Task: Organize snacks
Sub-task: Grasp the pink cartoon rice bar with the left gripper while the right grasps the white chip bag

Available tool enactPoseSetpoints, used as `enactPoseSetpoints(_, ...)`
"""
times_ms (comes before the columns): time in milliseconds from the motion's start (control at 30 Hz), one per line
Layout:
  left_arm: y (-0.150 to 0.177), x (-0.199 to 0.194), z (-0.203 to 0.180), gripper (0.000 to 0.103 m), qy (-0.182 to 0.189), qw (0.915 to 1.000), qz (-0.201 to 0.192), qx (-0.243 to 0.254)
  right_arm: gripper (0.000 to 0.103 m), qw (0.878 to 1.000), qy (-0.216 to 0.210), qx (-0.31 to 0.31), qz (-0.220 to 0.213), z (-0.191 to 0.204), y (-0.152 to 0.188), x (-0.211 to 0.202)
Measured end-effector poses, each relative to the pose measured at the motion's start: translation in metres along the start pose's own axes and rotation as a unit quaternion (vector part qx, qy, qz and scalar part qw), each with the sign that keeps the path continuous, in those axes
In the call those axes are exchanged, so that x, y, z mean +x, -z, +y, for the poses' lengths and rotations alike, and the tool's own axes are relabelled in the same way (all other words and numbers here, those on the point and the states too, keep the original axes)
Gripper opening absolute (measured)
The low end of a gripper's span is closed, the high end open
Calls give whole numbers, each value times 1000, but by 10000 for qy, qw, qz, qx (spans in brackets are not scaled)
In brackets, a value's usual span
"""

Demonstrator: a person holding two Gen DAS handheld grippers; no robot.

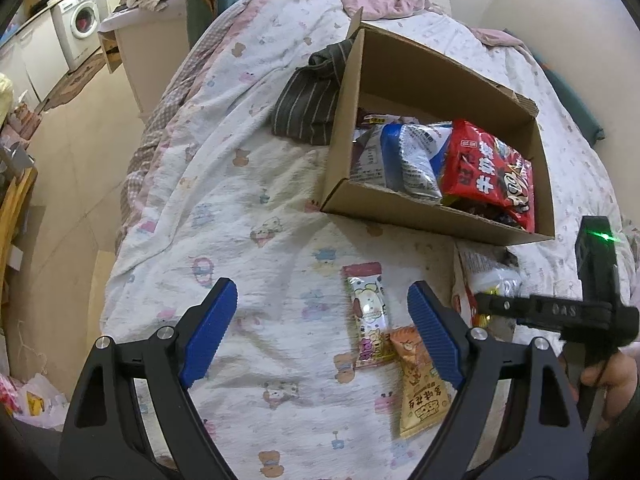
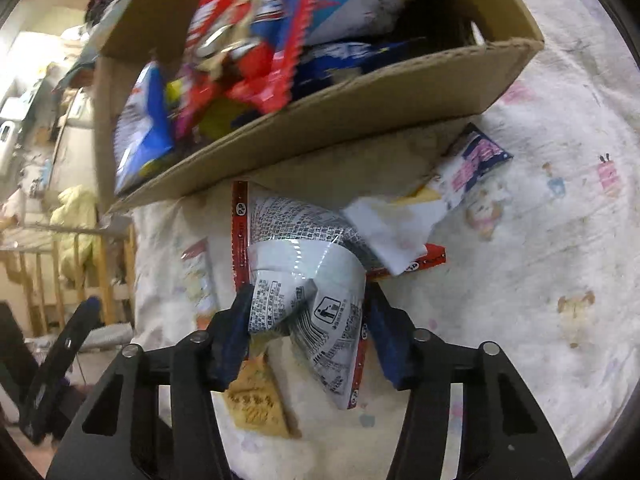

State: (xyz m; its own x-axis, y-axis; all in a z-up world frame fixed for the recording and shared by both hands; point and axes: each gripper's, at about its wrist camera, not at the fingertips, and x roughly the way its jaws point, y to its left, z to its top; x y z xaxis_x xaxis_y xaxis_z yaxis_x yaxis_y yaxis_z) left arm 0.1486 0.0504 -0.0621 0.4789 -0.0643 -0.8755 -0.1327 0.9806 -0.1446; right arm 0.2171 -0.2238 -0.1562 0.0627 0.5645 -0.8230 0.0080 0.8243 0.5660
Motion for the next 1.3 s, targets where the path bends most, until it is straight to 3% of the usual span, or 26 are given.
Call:
enactPoseSetpoints(267, -1, 2, -11, 85, -116, 9999, -67, 68, 54, 9961, -796, -312, 214, 10, 29, -19)
enactPoseSetpoints(467, -6, 7, -7, 85, -196, 9995, -63, -222, 54, 9918, -1051, -716, -143, 12, 40, -50)
enactPoseSetpoints(567, -7, 13, -10, 85, -25, 9994, 35, -344, 54, 9913, -962, -775, -448, 7, 45, -67)
enactPoseSetpoints(733, -8, 35, -22, 84, 69, 9985, 394, -369, 54, 9932, -326, -494, -1002, -18, 48, -87)
enactPoseSetpoints(867, -9, 58, -31, 69, 121, 9970, 687, -350, 54, 9935, -297, -195, -1085, -36, 48, -93)
enactPoseSetpoints(1100, -1, 104, -38, 60, -214, 9909, 1306, -233, 54, 9928, -321, -66, -1153, -44, 44, -95)
enactPoseSetpoints(1200, 6, 116, -39, 43, -341, 9877, 1518, -156, 54, 9931, -299, -88, -1129, -41, 42, -93)
enactPoseSetpoints(1267, 6, 116, -38, 24, -306, 9879, 1515, -119, 54, 9932, -307, -114, -1121, -40, 41, -92)
enactPoseSetpoints(1300, 6, 115, -38, 24, -314, 9878, 1523, -114, 54, 9931, -313, -136, -1123, -39, 40, -92)
